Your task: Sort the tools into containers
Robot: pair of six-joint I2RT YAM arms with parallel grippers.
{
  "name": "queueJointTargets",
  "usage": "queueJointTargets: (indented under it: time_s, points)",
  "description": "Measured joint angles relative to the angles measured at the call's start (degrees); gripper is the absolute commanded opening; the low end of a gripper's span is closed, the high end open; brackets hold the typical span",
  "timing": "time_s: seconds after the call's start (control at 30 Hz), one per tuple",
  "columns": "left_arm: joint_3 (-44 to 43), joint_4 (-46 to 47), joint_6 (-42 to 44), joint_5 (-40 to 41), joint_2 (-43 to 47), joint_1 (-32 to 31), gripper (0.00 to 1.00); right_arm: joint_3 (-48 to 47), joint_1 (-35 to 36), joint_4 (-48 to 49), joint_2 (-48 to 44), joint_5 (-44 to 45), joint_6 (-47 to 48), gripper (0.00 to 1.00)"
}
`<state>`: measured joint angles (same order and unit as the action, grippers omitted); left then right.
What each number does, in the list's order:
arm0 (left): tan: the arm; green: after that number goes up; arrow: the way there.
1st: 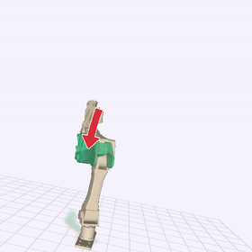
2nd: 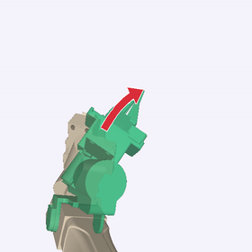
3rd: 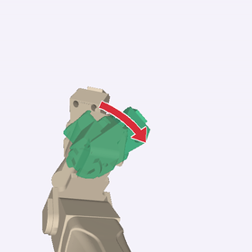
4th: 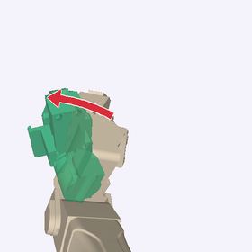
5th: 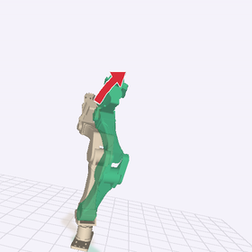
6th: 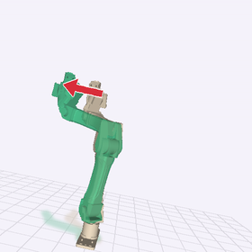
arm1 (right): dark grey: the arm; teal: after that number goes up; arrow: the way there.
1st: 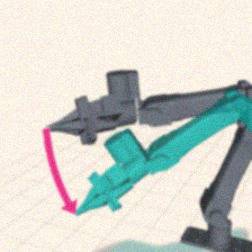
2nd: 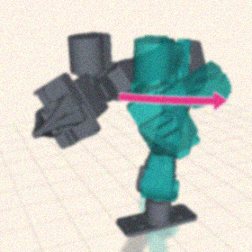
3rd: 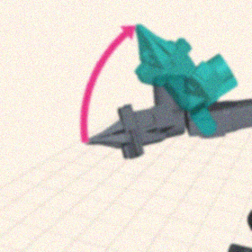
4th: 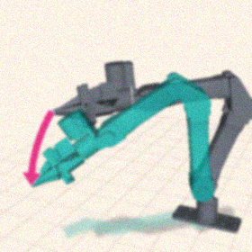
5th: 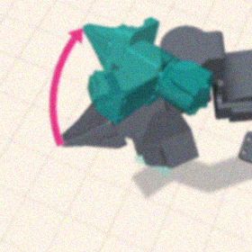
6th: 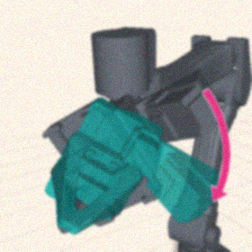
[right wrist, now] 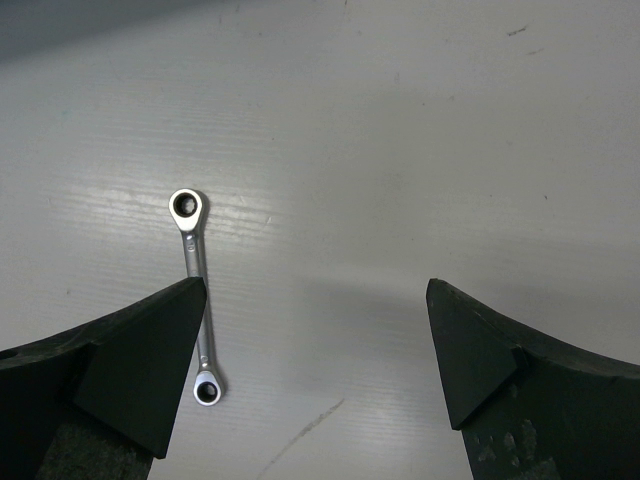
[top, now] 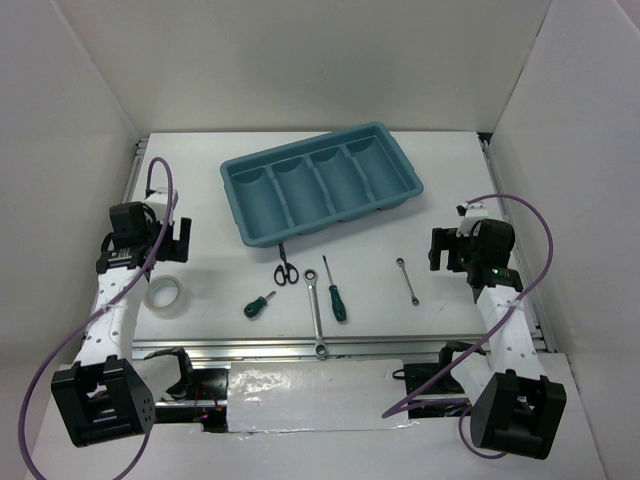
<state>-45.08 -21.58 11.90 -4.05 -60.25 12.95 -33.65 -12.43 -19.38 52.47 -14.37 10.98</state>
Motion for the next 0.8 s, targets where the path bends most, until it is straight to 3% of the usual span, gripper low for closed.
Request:
queueJointTargets:
  time_s: [0.33,0.4,0.57,0.8]
  points:
    - [0.04,-4.66,9.88,-3.32,3.19,0.37,0.99,0.00,0.00,0.00,0.02,-0.07,0.00,1.00]
    - [0.74,-5.49,11.58,-3.72,4.07,0.37,0.96,0.00,0.00,-0.02,0.07,-0.07,0.00,1.00]
    - [1.86,-8.59,15.69,-4.17,3.52,0.39,0.78,0.00,0.00,-0.09,0.39,-0.13,0.04,1.00]
    - [5.14,-10.82,20.44,-3.65,0.63,0.68,0.78,-0.04,0.00,-0.66,2.38,-1.33,0.02,1.00]
